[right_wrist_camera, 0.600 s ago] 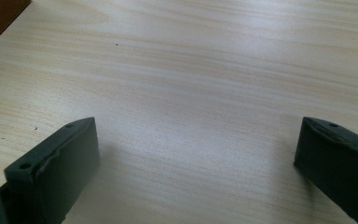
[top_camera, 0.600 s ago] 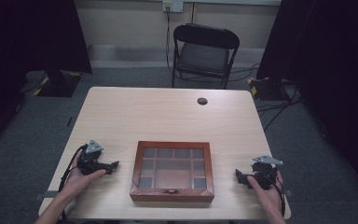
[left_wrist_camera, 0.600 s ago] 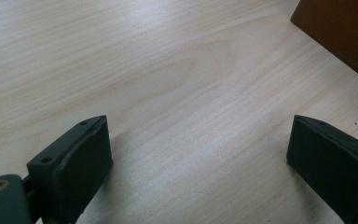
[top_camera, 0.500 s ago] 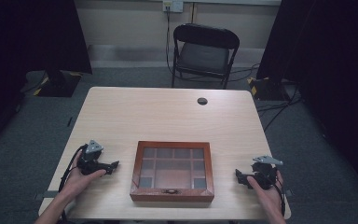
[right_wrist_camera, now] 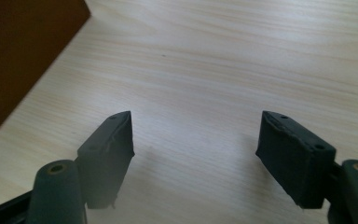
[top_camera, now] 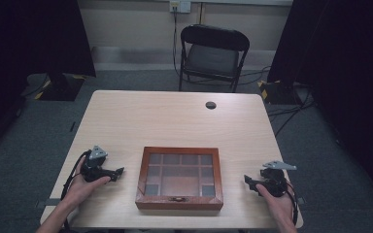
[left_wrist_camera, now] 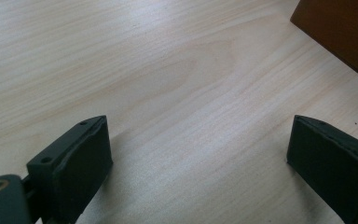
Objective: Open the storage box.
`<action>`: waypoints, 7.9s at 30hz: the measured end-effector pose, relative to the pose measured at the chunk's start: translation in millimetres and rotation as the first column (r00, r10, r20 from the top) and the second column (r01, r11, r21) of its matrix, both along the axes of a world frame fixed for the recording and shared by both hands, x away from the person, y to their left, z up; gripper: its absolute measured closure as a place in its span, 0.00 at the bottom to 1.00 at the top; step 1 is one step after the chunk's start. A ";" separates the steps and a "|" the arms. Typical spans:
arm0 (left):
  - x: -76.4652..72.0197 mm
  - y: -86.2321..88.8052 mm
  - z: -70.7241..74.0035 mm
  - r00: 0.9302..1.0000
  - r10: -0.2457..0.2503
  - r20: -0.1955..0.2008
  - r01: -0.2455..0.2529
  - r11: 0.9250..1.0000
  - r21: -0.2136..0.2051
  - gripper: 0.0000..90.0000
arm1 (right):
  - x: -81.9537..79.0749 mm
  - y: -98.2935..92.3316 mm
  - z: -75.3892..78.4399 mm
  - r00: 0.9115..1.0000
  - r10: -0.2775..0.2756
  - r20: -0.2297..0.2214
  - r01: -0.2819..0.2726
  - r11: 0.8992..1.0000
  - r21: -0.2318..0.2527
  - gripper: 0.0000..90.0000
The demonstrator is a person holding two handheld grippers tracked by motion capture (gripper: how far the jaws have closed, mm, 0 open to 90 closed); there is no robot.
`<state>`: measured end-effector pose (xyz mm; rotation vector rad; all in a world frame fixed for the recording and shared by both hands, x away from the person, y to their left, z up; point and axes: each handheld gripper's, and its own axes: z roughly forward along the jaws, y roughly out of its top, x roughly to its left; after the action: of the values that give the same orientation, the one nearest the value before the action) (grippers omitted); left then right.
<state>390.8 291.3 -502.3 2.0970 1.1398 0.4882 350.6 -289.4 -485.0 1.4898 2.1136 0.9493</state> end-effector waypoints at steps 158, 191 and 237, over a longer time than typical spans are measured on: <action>-46.2 -58.3 49.6 0.945 -0.259 0.200 0.291 0.944 -0.155 0.21 | -14.0 148.5 98.5 0.715 0.693 0.090 -0.694 0.688 0.212 0.44; -29.4 -79.0 91.6 0.934 -0.291 0.209 0.338 0.909 -0.244 0.31 | -12.4 95.9 114.5 0.820 0.536 0.198 -0.569 0.801 0.186 0.17; 5.3 -87.9 114.3 0.937 -0.280 0.210 0.333 0.897 -0.290 0.47 | 45.5 95.6 111.3 0.858 0.452 0.244 -0.505 0.828 0.242 0.44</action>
<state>396.1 203.4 -388.0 1.8642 0.7174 0.2925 396.1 -193.8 -373.7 0.9398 2.3337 1.5824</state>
